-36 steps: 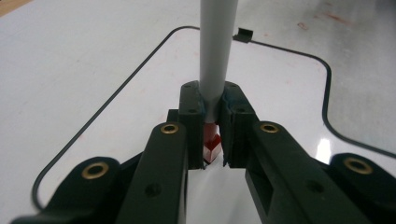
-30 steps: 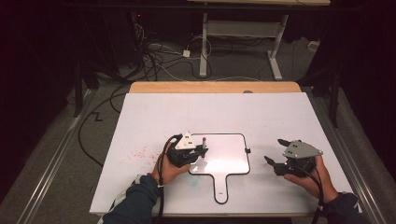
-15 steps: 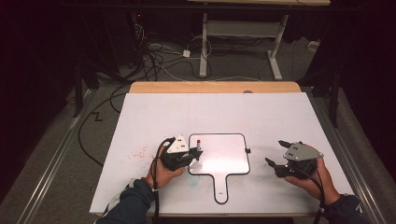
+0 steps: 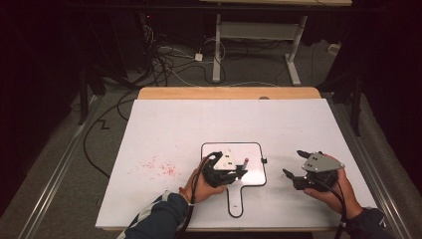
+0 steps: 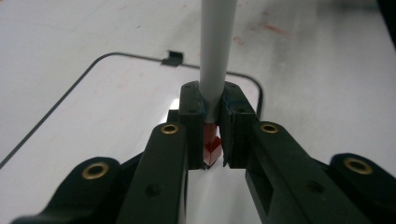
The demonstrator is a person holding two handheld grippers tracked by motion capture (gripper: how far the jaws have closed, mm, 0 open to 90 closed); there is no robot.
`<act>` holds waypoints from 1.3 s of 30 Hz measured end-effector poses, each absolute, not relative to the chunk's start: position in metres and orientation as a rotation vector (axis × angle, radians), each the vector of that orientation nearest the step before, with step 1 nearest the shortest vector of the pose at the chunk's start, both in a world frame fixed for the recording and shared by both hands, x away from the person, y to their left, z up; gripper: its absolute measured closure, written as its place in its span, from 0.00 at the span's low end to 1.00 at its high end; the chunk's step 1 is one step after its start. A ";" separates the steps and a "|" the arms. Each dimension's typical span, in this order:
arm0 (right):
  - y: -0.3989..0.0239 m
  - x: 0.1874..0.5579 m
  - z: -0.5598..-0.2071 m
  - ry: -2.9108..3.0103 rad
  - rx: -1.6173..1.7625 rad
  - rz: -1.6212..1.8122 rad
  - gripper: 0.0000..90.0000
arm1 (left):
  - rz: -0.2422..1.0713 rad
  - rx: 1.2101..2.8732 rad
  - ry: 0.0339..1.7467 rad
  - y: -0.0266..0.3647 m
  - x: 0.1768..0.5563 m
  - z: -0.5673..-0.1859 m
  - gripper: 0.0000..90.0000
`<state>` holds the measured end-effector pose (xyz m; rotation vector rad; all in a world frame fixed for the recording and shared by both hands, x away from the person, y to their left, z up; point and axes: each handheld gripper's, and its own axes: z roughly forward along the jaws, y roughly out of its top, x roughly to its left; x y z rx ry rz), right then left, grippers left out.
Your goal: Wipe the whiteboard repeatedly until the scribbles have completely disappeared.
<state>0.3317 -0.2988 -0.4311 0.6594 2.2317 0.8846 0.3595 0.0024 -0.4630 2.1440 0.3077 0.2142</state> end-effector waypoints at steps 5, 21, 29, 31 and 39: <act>-0.301 0.332 -0.432 2.232 0.663 0.880 0.28 | 0.179 2.137 0.254 -0.032 0.363 -0.463 0.88; -0.309 0.329 -0.429 2.211 0.678 0.894 0.28 | 0.208 2.145 0.306 -0.028 0.379 -0.462 0.88; -0.304 0.329 -0.429 2.220 0.667 0.886 0.28 | 0.243 2.123 0.441 0.037 0.381 -0.464 0.88; -0.302 0.330 -0.429 2.222 0.665 0.889 0.28 | 0.245 2.117 0.464 0.049 0.381 -0.465 0.88; -0.297 0.332 -0.431 2.239 0.654 0.888 0.28 | 0.314 2.129 0.504 0.084 0.374 -0.465 0.88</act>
